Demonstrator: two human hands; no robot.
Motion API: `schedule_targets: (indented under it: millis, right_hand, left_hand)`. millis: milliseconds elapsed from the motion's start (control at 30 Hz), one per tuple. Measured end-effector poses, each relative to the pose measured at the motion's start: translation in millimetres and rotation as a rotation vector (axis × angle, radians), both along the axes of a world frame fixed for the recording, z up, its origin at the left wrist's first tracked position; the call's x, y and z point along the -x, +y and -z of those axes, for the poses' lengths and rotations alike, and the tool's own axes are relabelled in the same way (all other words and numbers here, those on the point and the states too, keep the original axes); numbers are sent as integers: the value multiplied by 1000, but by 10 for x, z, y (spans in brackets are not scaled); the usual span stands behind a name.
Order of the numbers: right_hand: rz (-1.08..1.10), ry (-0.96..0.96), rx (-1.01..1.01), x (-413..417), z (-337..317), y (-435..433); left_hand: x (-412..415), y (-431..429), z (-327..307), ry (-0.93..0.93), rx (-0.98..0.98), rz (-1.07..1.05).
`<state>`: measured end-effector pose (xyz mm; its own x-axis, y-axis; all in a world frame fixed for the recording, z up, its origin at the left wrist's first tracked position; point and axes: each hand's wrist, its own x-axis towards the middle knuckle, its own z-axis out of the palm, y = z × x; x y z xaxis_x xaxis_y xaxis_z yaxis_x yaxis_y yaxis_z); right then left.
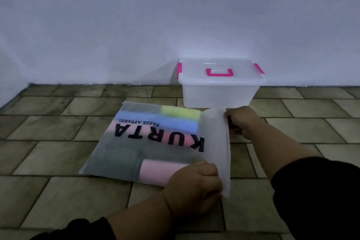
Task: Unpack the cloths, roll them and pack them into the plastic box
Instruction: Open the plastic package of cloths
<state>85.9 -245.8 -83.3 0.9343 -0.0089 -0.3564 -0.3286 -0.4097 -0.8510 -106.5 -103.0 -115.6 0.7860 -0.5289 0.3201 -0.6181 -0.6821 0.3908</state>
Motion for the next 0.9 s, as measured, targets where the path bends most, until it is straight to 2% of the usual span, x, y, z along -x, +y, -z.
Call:
schedule_targets:
  millis: [100,167,200,267,333,367,433,533,567,633,767,833,900]
  right_hand:
    - [43,-38,-15,-269,80,115]
    - [96,-44,-49,-305,168,149]
    - [144,-42,-129,-282,217,144]
    - [176,77,-345,-112,221,100]
    - [81,201,-427,189,148,-6]
    - [33,238,-431,359,123,-82]
    - [-43,278,-455,720,123,-224]
    - [-186,260,-463,1183,96,-308]
    - [-223,238,-443,1265,87,-307]
    - [-219,202,-418,1343,80,-290]
    - [-89,163,-438,1320,75,-273]
    - [-133,157,-387,1281,53,-187]
    - [-233,152,-249,1243,15,-57]
  left_hand:
    - [-26,41,-48,106,26,12]
    - [-75,63,-146,242,38,41]
    - [-109,70,-197,339,49,33]
    - [-192,78,-301,462,179,-83]
    - [-349,55,-407,415,343,-295]
    - [-469,24,-458,384,355,-402]
    - [-765,-66,-530,414,205,-563]
    - [-1080,-256,-565,559,-230,-612]
    - [-1126,-293,-540,578,-319,-620]
    - [-1171,-300,-479,574,-355,-644]
    - [-1150,-74,-504,648,-130,-672]
    - [-1093,51,-546,729,89,-688]
    - [-1028,130,-567,805,300,-703]
